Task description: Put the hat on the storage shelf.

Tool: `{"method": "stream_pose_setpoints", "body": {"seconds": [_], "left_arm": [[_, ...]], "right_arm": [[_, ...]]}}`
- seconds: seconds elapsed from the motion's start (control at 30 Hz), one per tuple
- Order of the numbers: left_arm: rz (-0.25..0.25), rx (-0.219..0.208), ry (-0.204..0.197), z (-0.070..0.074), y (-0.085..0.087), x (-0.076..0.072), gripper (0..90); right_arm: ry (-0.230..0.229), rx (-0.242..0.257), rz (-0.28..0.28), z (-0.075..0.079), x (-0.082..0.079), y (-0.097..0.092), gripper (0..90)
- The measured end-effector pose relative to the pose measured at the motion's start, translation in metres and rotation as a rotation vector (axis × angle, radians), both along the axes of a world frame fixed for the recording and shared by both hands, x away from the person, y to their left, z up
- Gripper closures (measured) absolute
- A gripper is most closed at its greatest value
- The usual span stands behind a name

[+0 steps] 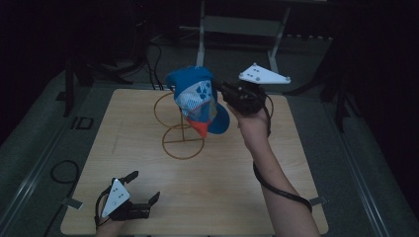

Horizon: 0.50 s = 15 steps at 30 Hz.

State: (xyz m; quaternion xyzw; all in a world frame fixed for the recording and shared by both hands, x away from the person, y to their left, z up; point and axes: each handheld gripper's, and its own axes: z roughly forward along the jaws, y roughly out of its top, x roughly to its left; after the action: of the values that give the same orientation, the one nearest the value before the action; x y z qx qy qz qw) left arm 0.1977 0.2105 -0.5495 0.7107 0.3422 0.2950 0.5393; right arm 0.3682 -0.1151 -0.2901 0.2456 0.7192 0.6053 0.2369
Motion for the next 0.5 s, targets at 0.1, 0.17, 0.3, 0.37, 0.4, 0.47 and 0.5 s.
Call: {"method": "stream_pose_setpoints", "body": {"seconds": [0.1,0.17,0.3,0.37,0.4,0.47,0.5], "left_arm": [[0.012,-0.014,0.001,-0.001,0.002,0.001,3.7],[0.013,-0.023,0.004,0.0,0.003,0.002,3.8],[0.01,-0.019,0.001,0.0,0.002,0.002,3.8],[0.009,-0.019,0.0,0.0,0.002,0.001,3.8],[0.014,-0.019,0.0,0.0,0.002,0.001,3.8],[0.017,-0.03,0.002,0.0,0.004,0.001,3.8],[0.022,-0.033,0.005,-0.001,0.005,0.001,3.8]], "right_arm": [[0.002,-0.018,-0.007,0.0,0.01,0.016,90.0],[0.008,-0.039,-0.007,-0.001,0.015,0.029,90.0],[0.001,-0.087,-0.005,-0.003,0.021,0.054,90.0],[0.013,-0.089,0.009,-0.003,0.024,0.063,90.0],[0.014,-0.087,0.012,-0.003,0.025,0.067,90.0],[0.018,-0.095,0.016,-0.005,0.026,0.073,90.0],[0.019,-0.1,0.014,-0.007,0.027,0.075,90.0]]}}
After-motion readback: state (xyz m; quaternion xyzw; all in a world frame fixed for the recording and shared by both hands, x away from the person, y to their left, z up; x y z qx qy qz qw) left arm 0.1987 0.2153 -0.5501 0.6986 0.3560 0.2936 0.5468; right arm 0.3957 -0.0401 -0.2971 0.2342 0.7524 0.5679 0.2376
